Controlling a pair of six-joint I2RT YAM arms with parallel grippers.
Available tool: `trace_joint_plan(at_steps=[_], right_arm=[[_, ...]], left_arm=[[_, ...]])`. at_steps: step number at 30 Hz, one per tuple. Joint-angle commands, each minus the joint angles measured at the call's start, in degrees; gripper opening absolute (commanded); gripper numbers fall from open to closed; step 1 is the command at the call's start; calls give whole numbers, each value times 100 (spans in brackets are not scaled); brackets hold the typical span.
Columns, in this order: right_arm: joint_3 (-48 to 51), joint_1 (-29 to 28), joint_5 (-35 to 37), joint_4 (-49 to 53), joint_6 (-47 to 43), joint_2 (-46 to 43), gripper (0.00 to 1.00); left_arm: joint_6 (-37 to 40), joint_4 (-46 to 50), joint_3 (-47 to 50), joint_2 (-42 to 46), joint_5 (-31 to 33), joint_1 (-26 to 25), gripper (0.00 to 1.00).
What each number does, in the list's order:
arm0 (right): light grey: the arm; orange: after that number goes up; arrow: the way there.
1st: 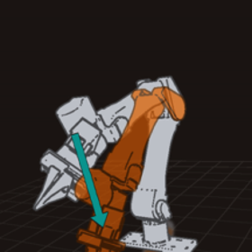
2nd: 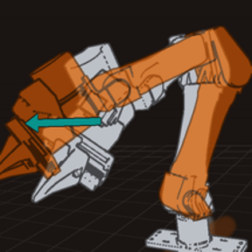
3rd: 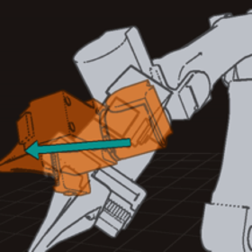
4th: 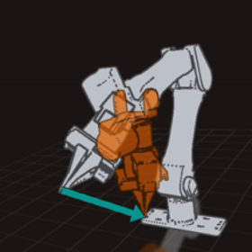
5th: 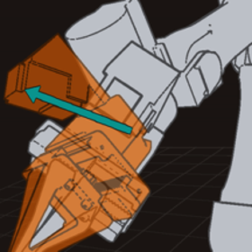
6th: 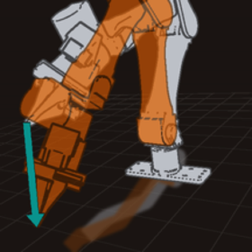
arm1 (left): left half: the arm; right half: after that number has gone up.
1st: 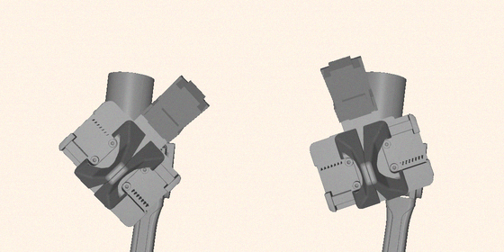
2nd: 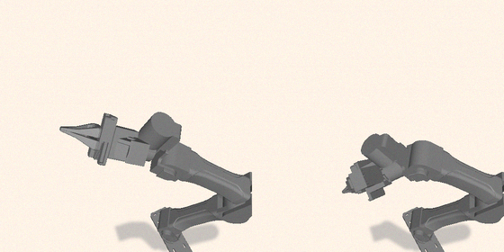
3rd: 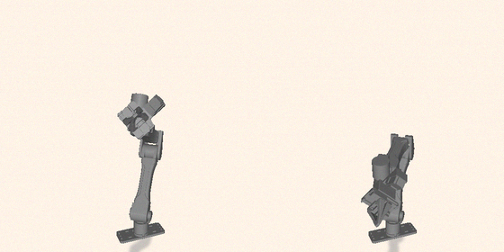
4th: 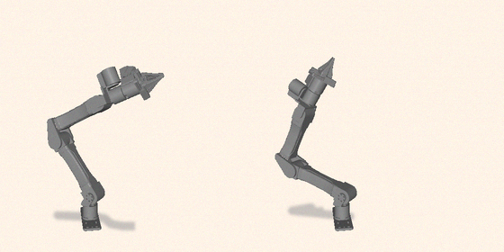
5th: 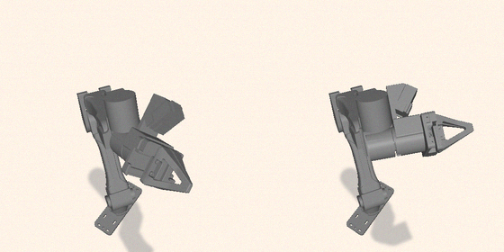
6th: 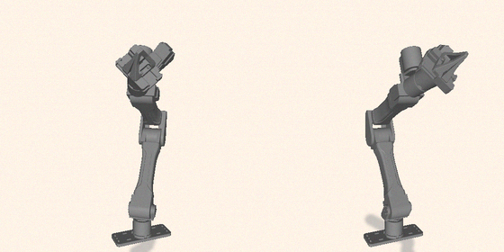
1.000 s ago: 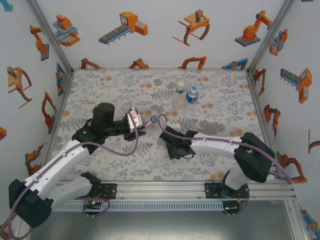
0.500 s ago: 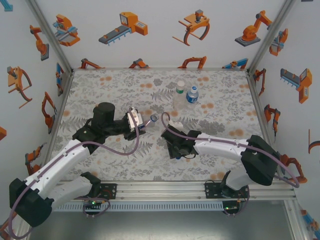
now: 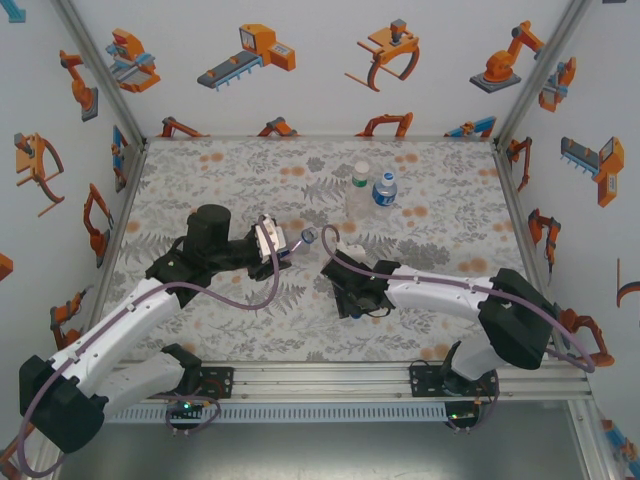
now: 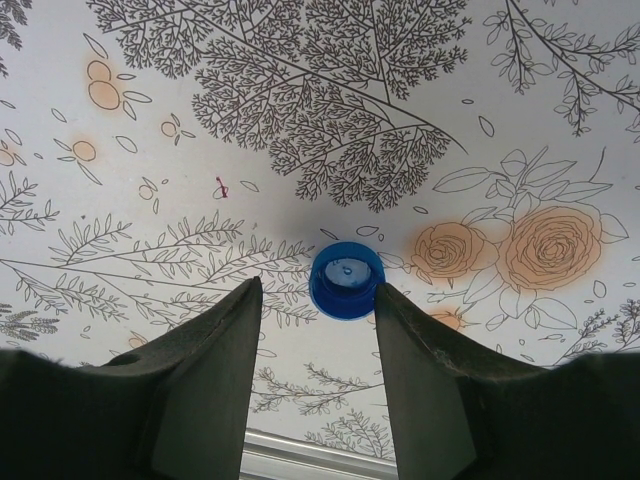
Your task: Screw on the bottle caps
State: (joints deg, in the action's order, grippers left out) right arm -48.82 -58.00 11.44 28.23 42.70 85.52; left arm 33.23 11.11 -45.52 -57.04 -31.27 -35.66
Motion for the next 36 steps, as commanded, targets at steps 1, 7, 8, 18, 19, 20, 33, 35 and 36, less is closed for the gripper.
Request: trace_joint_plan(at_steps=[1,7,8,18,19,20,33,35,36], right_arm=[[-24,-39,30,94,115,43,48],[48,-43,13,5,167,136,47],[48,-45,9,12,167,147,46],[-2,-43,66,91,162,113,45],[-43,-40,98,140,150,75,45],[-70,-39,123,176,145,33,45],[-84,-43,248,272,149,-71,49],[-46,-45,214,214,147,-37,49],[-31,-37,196,186,151,-20,49]], left_arm=[[-40,-114,-142,-30,-72,-46,0],[-53,-125,-150,-50,-78,-54,0],[-53,-116,-150,-47,-72,-50,0],[-82,-149,-133,-18,-55,-55,0],[-85,-147,-135,-20,-54,-53,0],[-87,-148,-134,-18,-55,-55,0],[-86,-144,-142,-27,-63,-61,0],[-88,-145,-142,-27,-64,-60,0],[-89,-136,-142,-36,-62,-62,0]])
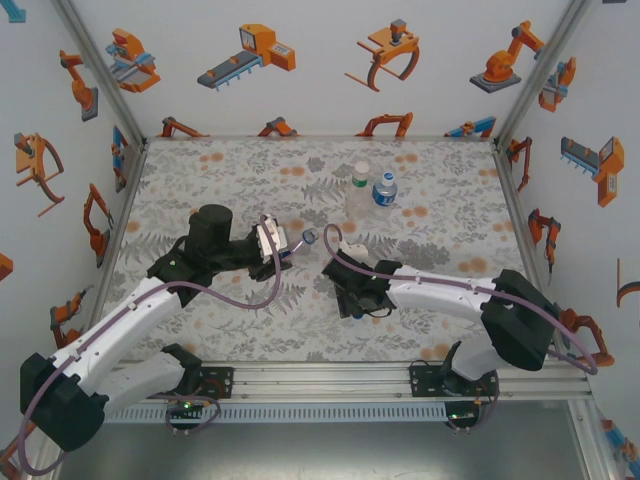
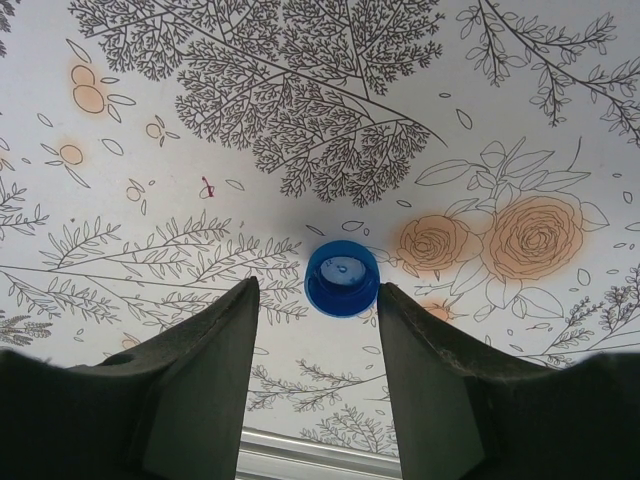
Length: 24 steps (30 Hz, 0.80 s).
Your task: Screw on the bottle caps
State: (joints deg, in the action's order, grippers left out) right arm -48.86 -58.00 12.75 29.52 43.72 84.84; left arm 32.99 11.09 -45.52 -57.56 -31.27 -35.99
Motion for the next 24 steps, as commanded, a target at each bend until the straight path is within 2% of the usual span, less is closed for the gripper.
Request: trace_joint_plan(at_steps=[1,21,24], right_arm=[[-9,-44,52,33,48,64,48],[72,-34,26,-50,74,268,46],[111,-21,-12,-110,84,310,43]], left_arm=[[-58,-134,-142,15,-63,-28,0],[-65,-124,-150,-9,-55,-35,0],[-69,-117,-150,-19,-55,-38,0]])
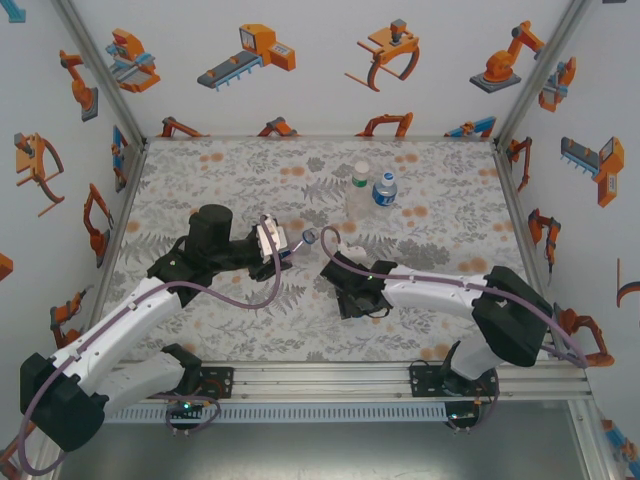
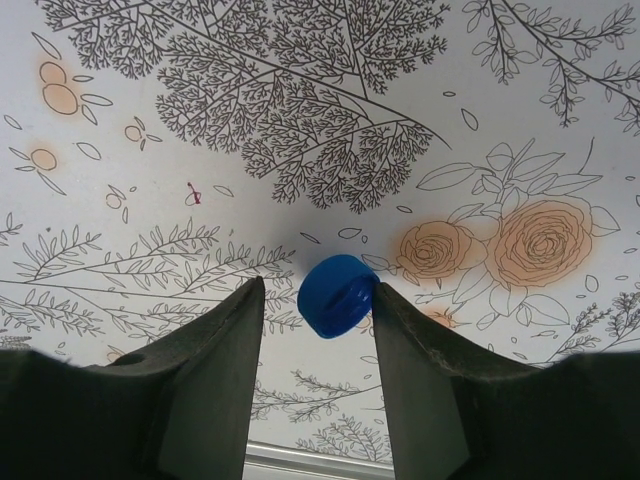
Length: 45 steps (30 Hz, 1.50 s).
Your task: Screw on the bottle caps
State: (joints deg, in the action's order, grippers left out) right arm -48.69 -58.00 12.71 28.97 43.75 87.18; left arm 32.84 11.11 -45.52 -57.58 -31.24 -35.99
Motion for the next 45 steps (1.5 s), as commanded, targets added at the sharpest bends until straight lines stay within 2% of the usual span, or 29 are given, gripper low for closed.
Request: trace_joint_plan(at_steps=[1,9,14,20,26,29,32,37,40,45], right_arm=[[111,-18,-28,-86,89,80,42],[409,180,-329,-444,159,3,25],[574,368,-643,-724,169,-188,18],[831,735,-1623,-1807,219,-403,18],[1510,1210,-2924,-3845,841,-206,18],[1997,1504,-3333,-4854,1220,-32,23],[2518,1868,-3467,-5396,1552,63,27],[3055,2285,-3331,-5211,1638,-198,32],[2935,2310,-3036,-4348,1415,-417,38],[2454,2280,-2524,-3049,975,-733,40]], left_arm=[[-57,-123,-145,-18,-57,-34,0],[-46,-102,-163,-30,-48,-43,0],[-34,-100,-159,-34,-37,-48,0],[-33,-85,-159,-55,-40,-48,0],[-29,-76,-159,-75,-39,-49,0],[-26,-83,-158,-78,-48,-51,0],[-28,-92,-159,-98,-32,-49,0],[-30,-84,-157,-128,-25,-57,0],[-24,-87,-173,-141,-25,-57,0],[-17,-68,-177,-139,19,-61,0]])
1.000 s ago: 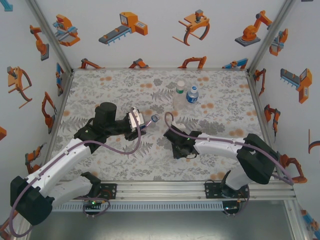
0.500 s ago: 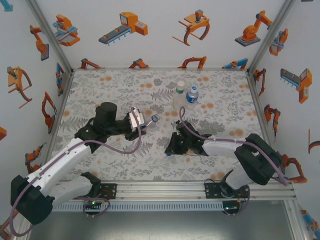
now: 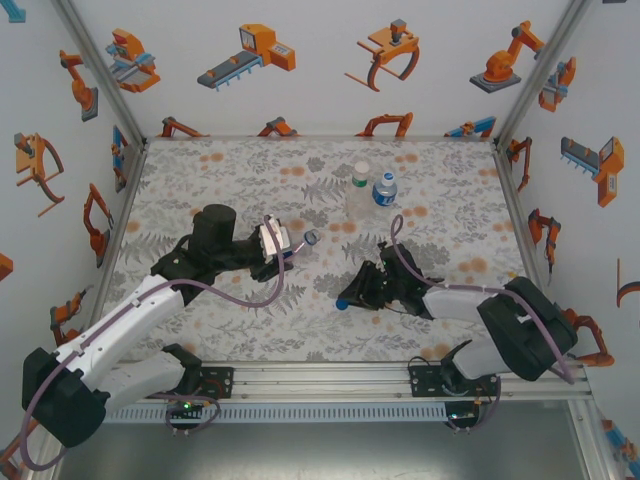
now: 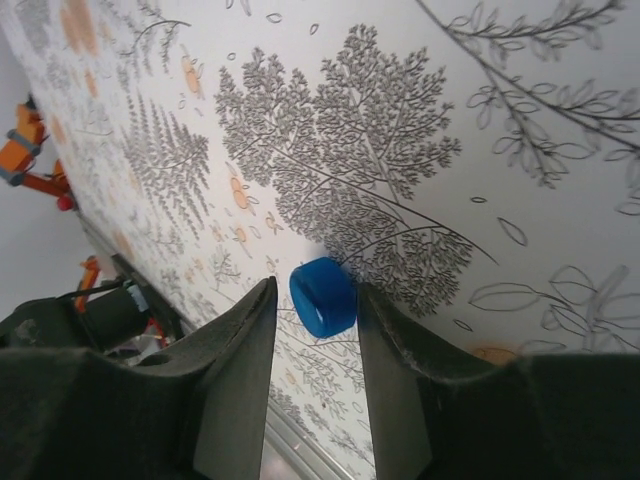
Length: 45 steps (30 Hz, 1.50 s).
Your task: Screw on the bottle caps
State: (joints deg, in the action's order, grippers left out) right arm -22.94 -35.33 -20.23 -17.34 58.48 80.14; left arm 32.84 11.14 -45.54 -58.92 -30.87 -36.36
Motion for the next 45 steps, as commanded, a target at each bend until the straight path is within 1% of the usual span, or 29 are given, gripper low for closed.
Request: trace_joint_plan(at_steps=[1,4,8,16,22,27,31,38,45], right_arm=[[-285,-31,926,1890,-651,-97,41],[-786,-189,1352,2670,-1035,-165,43],[-1390,-430,1697,3208,-1369,-16,44],[-2698,-1085,2379,4116,-1867,805,47],[-3403,-1556,2853,4718,-2044,1405,48],[-3567,-1804,2992,4876,-2047,1591,48],[-3554,-1900,2978,4829,-2006,1610,45],[-3561,-1951,2912,4768,-1999,1608,42],[-3501,-1951,2676,4594,-1981,1628,41]], left_arm=[[-17,-67,-175,-4,-7,-21,0],[-10,-45,-191,-7,30,-25,0],[-3,-18,-210,-10,54,-20,0],[12,3,-219,9,81,-31,0],[7,34,-241,-6,99,-44,0],[10,68,-273,-74,98,-61,0],[3,134,-315,-113,91,-69,0],[15,150,-315,-123,121,-87,0],[18,160,-315,-121,134,-94,0]])
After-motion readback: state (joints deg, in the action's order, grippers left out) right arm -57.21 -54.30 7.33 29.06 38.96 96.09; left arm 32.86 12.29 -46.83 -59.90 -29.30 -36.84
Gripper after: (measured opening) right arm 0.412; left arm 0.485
